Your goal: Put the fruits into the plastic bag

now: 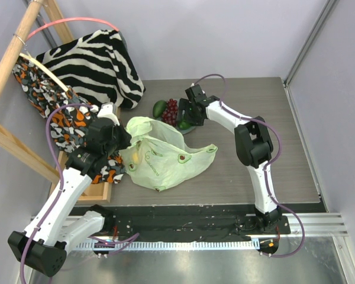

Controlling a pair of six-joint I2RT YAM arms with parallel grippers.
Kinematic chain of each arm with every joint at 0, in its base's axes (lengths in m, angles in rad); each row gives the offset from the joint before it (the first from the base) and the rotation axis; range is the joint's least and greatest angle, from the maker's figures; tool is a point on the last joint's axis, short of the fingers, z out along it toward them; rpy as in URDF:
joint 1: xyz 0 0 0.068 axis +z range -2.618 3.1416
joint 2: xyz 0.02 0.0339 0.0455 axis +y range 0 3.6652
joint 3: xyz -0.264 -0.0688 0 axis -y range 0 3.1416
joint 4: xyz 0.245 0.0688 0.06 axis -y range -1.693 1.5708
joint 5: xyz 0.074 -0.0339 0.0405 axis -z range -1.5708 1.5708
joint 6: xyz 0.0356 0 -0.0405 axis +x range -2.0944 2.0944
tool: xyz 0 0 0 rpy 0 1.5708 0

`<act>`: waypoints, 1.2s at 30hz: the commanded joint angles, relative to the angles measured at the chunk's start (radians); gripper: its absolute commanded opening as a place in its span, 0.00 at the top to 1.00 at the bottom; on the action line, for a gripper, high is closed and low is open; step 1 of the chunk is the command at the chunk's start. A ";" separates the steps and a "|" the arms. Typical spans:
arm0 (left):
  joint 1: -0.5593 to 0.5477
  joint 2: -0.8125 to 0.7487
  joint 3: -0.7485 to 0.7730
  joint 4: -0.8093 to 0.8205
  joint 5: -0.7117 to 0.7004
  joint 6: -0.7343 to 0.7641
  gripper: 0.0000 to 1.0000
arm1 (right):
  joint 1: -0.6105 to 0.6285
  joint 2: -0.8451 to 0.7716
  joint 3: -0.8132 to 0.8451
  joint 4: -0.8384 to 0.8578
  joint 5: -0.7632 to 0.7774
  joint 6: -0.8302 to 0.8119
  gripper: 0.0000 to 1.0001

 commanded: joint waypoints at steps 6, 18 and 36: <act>0.006 -0.017 -0.011 0.011 -0.030 0.007 1.00 | 0.001 -0.018 0.031 0.005 0.011 -0.002 0.32; 0.006 -0.020 -0.011 0.012 -0.027 0.011 1.00 | -0.022 -0.128 -0.047 0.005 0.071 -0.036 0.51; 0.006 0.000 0.001 0.011 -0.009 0.012 1.00 | -0.028 -0.252 -0.153 0.058 0.043 -0.077 0.61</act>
